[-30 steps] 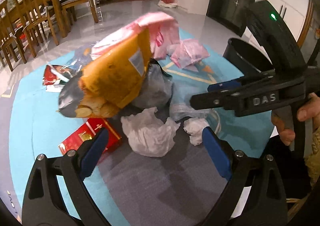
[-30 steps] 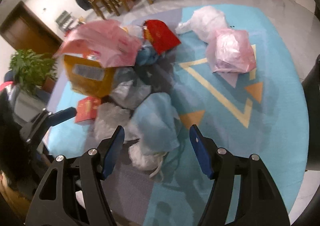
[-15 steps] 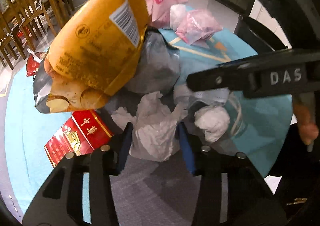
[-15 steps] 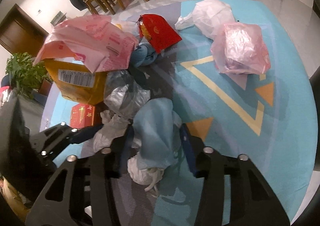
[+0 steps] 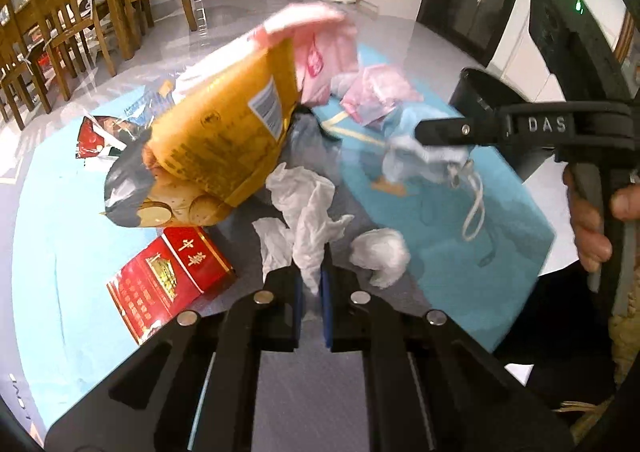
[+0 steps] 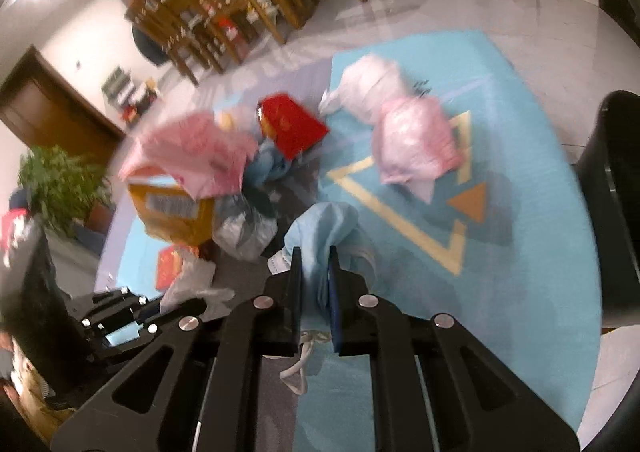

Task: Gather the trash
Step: 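Carry tissue and mask over the black bin and open both tools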

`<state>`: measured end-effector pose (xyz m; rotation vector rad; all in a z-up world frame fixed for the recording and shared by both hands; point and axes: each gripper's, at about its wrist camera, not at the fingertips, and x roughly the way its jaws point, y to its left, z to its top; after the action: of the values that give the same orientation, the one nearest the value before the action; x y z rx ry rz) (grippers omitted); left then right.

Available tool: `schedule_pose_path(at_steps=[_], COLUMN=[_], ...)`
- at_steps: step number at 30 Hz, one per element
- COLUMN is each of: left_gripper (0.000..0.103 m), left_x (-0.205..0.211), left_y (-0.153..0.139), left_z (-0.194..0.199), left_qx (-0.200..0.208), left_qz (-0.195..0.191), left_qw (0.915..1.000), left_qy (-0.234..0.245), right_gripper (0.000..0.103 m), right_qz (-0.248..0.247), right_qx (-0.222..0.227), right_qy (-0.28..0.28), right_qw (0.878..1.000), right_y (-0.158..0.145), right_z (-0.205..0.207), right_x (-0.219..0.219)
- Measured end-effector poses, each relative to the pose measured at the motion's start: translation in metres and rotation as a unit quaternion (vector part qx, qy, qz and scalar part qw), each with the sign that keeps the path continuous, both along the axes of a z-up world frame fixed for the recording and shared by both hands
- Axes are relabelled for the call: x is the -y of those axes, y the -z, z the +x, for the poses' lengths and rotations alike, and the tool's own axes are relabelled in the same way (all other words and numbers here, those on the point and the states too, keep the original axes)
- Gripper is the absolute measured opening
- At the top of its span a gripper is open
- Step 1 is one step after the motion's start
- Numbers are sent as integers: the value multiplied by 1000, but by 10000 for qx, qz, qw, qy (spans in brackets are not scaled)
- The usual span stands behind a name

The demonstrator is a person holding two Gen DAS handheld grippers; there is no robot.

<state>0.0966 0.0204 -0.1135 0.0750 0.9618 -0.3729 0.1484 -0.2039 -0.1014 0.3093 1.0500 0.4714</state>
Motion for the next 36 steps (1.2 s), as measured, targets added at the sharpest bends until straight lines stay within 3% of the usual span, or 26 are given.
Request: schedule_pose_path(at_steps=[10,17,21,27,36], left_gripper=[9,9,9,9,10], left_x=[5,38,68,137,258], left_y=[-39,-55,-65,-79,-87], left_z=[-27,-19,-5,34,88], left_qx=[236,276,310,306,392], left_qz=[-1090,-1084,-1148,-1388,-1430], left_qw=[9937,9934,9917,9857,9789], left_qy=[63,255,498,906,1405], right_gripper=[12,12,12,12,15], right_qz=[698,838,689,207,433], right_qx=[289,617,789,1011,701], right_qy=[423,686,1189,2360,3531], right_qw=[9962,9922,9874,9662,9320], right_y=[-29,-49,-54,-57,-33], right_z=[-7,-17,-24,-36,-23], right_x=[40,66,100,165,231])
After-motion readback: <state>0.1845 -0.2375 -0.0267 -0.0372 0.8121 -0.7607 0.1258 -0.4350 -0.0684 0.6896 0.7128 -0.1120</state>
